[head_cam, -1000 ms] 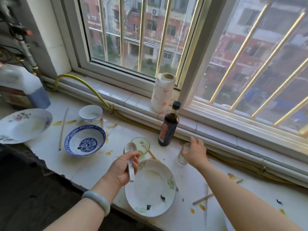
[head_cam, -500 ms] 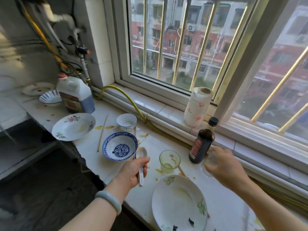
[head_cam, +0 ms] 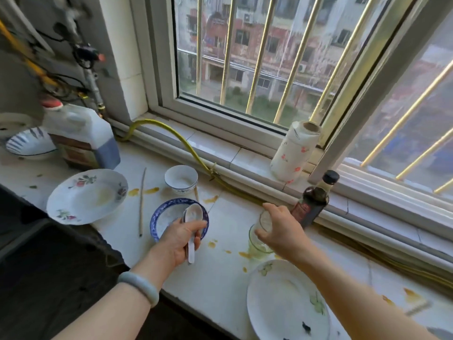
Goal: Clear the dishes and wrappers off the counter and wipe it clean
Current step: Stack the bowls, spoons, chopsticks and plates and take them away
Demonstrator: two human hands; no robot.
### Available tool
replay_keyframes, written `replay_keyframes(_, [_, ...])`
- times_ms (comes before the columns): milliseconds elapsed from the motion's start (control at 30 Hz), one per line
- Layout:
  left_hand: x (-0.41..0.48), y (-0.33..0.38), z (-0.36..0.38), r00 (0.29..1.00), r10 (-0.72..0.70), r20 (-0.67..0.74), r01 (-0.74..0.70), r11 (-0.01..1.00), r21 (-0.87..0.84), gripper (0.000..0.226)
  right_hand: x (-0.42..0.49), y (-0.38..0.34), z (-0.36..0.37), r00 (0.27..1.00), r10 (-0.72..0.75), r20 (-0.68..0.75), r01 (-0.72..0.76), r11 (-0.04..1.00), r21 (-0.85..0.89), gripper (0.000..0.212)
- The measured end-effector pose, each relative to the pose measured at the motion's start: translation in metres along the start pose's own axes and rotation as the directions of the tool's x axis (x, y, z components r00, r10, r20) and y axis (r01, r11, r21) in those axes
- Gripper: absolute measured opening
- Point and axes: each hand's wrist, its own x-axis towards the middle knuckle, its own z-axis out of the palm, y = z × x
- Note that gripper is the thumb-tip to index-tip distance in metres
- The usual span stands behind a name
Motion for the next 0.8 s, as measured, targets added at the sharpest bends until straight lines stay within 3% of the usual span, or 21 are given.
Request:
replay_keyframes(333, [0.033, 0.046, -0.045, 0.998, -0.059, 0.022, 0.056, 0.994, 0.098, 0.024, 0.003, -0.008, 0.033, 0.979, 0.202, -0.019, -0.203, 0.977, -0.064, 0.070])
replay_keyframes(567, [0.054, 0.062, -0.057, 0.996, -0.083, 0.014, 0.080, 0.987, 0.138, 0.023, 0.003, -0.008, 0.044, 0.964, 0.261, -0.054, -0.263, 0.964, -0.041, 0.069])
replay_keyframes(800, [0.068, 0.074, -0.050, 0.997, -0.034, -0.073, 0.040, 0.996, 0.085, 0.024, 0.005, -0.003, 0.048, 0.962, 0.273, 0.021, -0.274, 0.961, 0.038, 0.078])
